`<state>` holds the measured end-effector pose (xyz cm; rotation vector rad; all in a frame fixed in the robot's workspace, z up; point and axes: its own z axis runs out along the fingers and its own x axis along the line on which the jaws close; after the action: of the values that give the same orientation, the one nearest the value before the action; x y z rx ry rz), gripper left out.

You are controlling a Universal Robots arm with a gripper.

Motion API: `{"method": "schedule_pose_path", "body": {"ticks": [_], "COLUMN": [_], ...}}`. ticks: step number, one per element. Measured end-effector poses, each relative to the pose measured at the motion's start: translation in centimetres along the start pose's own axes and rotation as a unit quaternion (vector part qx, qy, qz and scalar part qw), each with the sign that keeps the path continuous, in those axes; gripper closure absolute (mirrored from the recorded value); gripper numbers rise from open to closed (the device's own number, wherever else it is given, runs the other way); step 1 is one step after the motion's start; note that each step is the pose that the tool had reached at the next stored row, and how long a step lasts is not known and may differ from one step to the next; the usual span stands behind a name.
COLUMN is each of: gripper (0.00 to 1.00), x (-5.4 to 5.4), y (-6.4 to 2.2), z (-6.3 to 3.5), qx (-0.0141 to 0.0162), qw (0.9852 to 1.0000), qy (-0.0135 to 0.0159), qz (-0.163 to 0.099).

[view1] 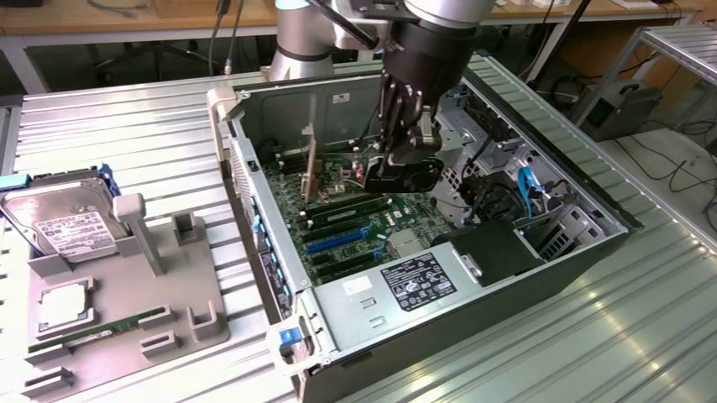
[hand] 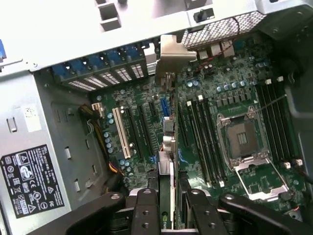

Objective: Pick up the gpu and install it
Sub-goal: 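Insert the gpu into the slot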

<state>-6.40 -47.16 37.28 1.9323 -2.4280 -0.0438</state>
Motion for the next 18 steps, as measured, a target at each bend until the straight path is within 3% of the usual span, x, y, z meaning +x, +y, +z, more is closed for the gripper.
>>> {"method": "schedule_pose_path", "body": {"ticks": [4, 8, 11, 15, 18], "gripper": [0.74, 0.74, 0.74, 0.74, 0.74], "x": [0.0, 0.0, -0.1, -0.7, -0.8], "y": [-0.03, -0.05, 0.03, 1.38, 1.94], "z": [0.64, 1.19, 1.7, 2.68, 3.82], "qx": [0.0005, 0.001, 0.0034, 0.0036, 0.0036], "qw": [0.9992, 0.9968, 0.9959, 0.9959, 0.9959], "qy": [0.0018, 0.0037, 0.0038, 0.0038, 0.0037], "qz": [-0.039, -0.08, -0.09, -0.09, -0.09]}}
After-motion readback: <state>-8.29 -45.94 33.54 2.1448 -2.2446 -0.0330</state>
